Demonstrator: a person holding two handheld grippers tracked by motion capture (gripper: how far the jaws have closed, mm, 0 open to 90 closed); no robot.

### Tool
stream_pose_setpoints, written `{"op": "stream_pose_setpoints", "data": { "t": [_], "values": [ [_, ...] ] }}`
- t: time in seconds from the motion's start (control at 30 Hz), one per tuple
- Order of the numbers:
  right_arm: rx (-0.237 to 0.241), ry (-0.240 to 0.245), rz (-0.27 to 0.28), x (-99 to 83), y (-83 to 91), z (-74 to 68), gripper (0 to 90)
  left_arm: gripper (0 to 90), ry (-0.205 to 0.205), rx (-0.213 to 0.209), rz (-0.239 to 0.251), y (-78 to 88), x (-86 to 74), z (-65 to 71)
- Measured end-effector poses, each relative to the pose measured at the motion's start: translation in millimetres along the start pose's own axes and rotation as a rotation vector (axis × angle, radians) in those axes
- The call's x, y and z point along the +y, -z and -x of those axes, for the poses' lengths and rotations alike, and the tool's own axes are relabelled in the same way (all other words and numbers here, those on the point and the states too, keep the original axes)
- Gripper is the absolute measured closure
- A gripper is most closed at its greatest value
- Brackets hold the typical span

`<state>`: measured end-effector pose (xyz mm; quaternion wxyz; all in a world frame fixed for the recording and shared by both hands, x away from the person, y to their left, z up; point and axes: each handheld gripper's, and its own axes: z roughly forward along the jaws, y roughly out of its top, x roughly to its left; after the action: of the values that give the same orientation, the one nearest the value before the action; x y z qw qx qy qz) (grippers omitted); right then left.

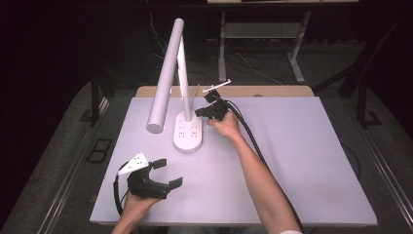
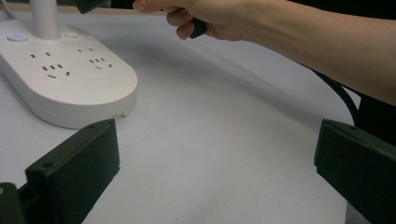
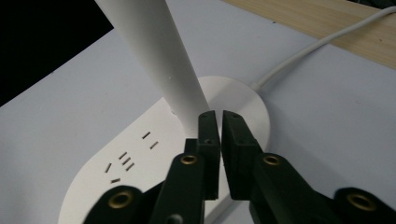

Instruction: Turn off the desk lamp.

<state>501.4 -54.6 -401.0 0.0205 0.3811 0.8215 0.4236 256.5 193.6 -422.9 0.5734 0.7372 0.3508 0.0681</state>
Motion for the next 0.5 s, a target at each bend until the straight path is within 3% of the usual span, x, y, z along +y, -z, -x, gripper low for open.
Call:
{"op": "stream_pose_setpoints", "data": {
  "t": [0.07, 0.5],
  "values": [
    [0.004, -0.005, -0.001, -1.0, -3.4, 1.3, 89.9, 0.0, -0.002, 0.000, 0.000, -0.1, 0.1, 0.2],
    [-0.011, -0.005, -0.038, -6.2, -23.3, 6.5, 90.0, 0.0, 0.002, 0.004, 0.006, 1.8, 0.7, -1.7]
  ]
}}
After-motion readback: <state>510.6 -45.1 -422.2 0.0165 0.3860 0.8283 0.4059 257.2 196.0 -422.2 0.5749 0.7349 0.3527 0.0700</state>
